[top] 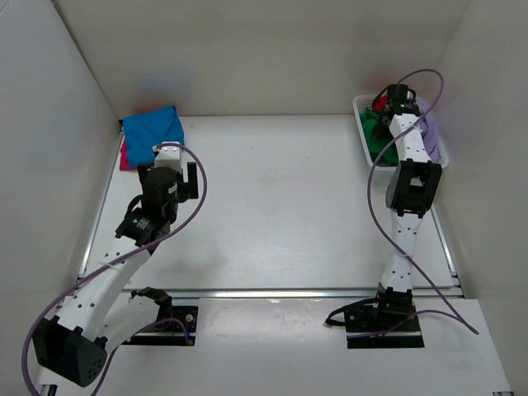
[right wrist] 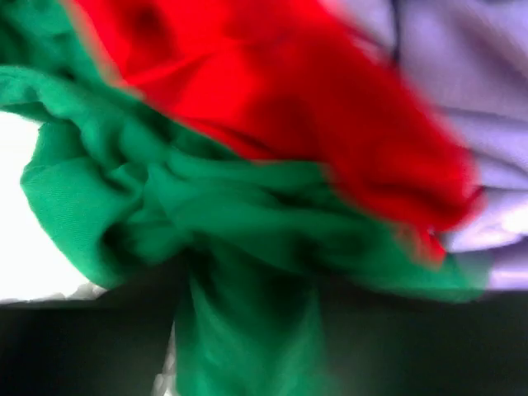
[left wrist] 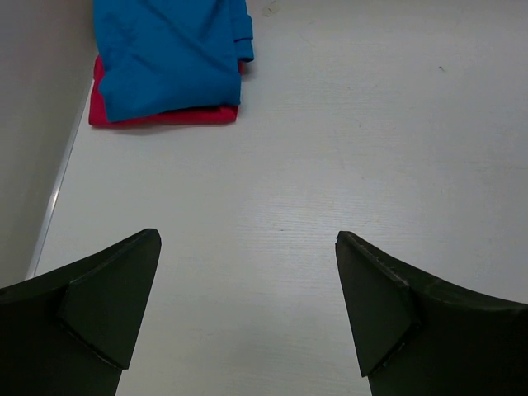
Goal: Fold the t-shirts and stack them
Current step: Grab crumpled tshirt from bin with the right arm, then move the tshirt to the center of the board
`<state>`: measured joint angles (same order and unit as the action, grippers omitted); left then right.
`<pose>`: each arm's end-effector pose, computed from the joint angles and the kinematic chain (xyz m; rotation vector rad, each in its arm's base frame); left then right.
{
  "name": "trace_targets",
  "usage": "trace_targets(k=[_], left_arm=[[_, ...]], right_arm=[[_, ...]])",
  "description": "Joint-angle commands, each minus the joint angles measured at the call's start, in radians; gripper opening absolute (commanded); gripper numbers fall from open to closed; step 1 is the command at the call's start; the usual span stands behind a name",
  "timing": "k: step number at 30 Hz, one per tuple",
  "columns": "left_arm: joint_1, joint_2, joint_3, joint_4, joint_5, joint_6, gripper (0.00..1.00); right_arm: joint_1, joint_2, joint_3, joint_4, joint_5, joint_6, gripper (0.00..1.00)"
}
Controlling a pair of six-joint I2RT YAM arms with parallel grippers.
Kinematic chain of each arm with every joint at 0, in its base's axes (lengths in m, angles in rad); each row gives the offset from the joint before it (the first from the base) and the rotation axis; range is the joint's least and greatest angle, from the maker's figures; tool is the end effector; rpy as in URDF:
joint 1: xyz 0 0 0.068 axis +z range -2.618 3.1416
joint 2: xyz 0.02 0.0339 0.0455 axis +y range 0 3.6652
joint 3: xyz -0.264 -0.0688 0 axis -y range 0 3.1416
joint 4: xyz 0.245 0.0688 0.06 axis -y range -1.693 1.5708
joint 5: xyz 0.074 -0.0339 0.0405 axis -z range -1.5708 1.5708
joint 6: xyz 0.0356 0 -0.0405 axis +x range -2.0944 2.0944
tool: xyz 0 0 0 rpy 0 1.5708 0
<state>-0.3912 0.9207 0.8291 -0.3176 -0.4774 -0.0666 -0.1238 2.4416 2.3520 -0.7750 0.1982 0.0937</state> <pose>0.1972 -0.0636 0.3190 0.0076 1.9356 0.1683 0.5370 -0.0739 0.2386 0.3518 2.4031 -0.2548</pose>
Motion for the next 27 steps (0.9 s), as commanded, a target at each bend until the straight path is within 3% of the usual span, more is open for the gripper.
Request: trace_targets(k=[1,9,10,11,13,18,23,27], left_arm=[[-0.020,0.024,0.045,-0.024,-0.055,0.043,0.99],[-0.043,0.021,0.030,-0.052,-0.124,0.041,0.99],[-0.038,0.015,0.024,-0.040,-0.109,0.056,0.96],[-0.037,0.001,0.010,-0.035,-0.071,0.065,0.86],[-0.035,-0.023,-0.002,-0.020,-0.094,0.060,0.88],[-0.005,-0.039,0.045,-0.069,-0.060,0.022,0.91],[0.012,-0.034,0.120,-0.147,0.063,-0.028,0.74],[0.011,-0.023,0.186,-0.202,0.131,-0.038,0.80]], right_arm=[[0.003,-0.008,0.063,-0.084,0.044,0.034,0.00],[0.050,-0.234,0.064,-0.087,0.127,-0.018,0.00],[0.050,-0.257,0.058,-0.084,0.119,-0.025,0.00],[0.061,-0.320,0.044,-0.078,0.106,-0.023,0.00],[0.081,-0.416,0.020,-0.070,0.087,-0.032,0.00],[0.226,-0.735,-0.130,-0.006,-0.077,-0.066,0.00],[0.426,-0.923,-0.270,0.049,-0.219,-0.016,0.00],[0.502,-0.995,-0.413,0.132,-0.379,0.089,0.00]])
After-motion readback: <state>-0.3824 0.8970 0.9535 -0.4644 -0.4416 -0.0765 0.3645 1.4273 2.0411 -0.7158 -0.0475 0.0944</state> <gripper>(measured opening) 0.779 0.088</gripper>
